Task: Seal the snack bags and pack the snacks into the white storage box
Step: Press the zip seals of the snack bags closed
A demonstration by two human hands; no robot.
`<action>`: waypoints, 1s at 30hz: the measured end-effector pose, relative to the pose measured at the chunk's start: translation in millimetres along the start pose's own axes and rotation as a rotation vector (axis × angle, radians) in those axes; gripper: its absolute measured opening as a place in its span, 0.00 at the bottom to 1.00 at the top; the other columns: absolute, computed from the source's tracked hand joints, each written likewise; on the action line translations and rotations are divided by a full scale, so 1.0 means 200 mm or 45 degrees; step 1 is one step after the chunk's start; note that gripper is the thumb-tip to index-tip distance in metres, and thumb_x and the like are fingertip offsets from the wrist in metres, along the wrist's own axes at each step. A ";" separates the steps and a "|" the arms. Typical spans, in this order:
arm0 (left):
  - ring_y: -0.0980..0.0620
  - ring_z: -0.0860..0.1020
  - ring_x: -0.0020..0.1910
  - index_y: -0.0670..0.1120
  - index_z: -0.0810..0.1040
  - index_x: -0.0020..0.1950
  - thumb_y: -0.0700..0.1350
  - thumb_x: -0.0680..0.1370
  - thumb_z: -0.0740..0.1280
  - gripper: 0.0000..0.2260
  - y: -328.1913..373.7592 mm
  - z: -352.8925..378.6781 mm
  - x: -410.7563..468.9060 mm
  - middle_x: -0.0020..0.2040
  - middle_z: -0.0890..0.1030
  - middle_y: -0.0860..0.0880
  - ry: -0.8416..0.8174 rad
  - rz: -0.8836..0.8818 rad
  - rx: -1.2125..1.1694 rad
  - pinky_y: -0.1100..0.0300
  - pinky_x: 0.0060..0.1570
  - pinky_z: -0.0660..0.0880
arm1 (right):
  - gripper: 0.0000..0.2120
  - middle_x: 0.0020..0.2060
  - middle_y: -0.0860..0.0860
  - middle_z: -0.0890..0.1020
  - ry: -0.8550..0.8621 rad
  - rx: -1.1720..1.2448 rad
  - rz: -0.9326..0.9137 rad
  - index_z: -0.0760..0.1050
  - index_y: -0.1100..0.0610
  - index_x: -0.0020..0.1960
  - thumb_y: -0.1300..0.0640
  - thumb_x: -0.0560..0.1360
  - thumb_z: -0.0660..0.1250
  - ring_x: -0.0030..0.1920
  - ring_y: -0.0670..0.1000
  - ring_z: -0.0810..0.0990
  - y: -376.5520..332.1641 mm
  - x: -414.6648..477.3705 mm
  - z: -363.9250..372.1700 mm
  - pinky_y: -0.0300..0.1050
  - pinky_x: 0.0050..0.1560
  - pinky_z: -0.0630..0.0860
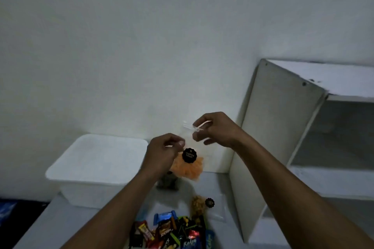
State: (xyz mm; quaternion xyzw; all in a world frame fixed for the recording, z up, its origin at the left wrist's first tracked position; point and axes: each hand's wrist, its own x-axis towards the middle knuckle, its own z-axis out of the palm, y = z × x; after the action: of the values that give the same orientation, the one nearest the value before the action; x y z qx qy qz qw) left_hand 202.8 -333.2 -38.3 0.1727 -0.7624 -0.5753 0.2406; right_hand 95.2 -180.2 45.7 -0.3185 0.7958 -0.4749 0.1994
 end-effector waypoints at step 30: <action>0.44 0.86 0.43 0.36 0.83 0.46 0.37 0.77 0.69 0.05 0.91 -0.42 -0.09 0.41 0.86 0.40 -0.125 0.327 -0.379 0.53 0.44 0.83 | 0.07 0.41 0.60 0.86 0.282 0.285 -0.400 0.82 0.68 0.50 0.63 0.75 0.72 0.41 0.54 0.86 -0.70 -0.36 -0.05 0.46 0.44 0.83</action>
State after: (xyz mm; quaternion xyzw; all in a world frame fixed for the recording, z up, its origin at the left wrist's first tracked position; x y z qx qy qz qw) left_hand 267.3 -339.0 151.4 0.0085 -0.6954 -0.6542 0.2974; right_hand 185.5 -171.7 174.7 -0.3602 0.6957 -0.6177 0.0684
